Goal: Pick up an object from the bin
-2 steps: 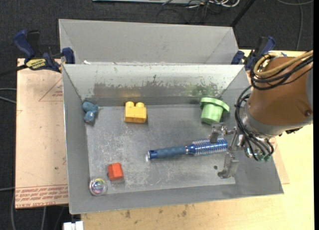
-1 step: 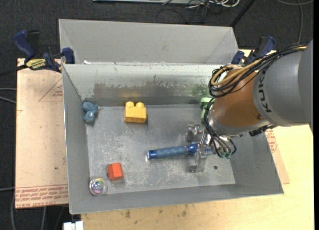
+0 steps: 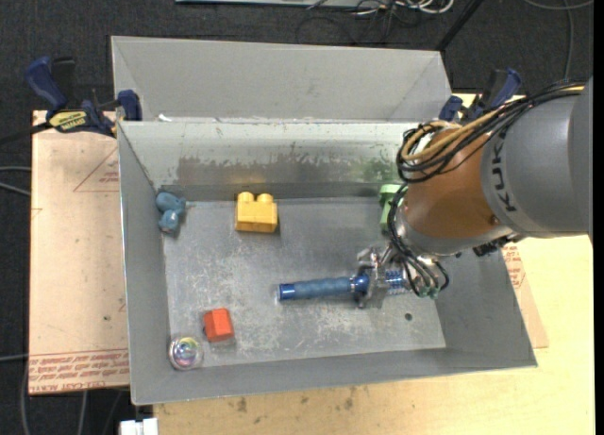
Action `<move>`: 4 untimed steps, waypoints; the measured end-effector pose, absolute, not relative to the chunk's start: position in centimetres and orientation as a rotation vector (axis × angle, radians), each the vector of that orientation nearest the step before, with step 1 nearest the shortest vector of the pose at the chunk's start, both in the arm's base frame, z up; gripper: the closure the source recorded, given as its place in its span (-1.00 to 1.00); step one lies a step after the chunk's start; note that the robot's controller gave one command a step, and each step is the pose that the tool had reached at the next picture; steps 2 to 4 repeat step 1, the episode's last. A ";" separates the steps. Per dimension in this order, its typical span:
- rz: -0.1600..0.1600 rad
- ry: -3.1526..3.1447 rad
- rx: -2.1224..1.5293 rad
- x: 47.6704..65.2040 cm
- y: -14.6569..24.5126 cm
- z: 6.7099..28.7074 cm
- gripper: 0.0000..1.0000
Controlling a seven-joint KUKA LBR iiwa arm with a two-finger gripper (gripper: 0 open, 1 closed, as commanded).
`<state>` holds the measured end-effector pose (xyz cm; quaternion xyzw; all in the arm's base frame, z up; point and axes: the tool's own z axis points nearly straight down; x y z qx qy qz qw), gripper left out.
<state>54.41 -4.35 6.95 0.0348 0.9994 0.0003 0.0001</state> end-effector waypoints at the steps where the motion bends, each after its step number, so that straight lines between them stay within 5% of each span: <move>1: 0.001 3.131 0.087 51.7 -4.1 23.7 1.00; 4: 0.001 3.131 0.087 51.7 -4.1 23.7 1.00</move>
Offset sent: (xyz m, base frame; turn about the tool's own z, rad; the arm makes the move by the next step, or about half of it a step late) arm -0.0283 0.0023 0.1635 -0.0151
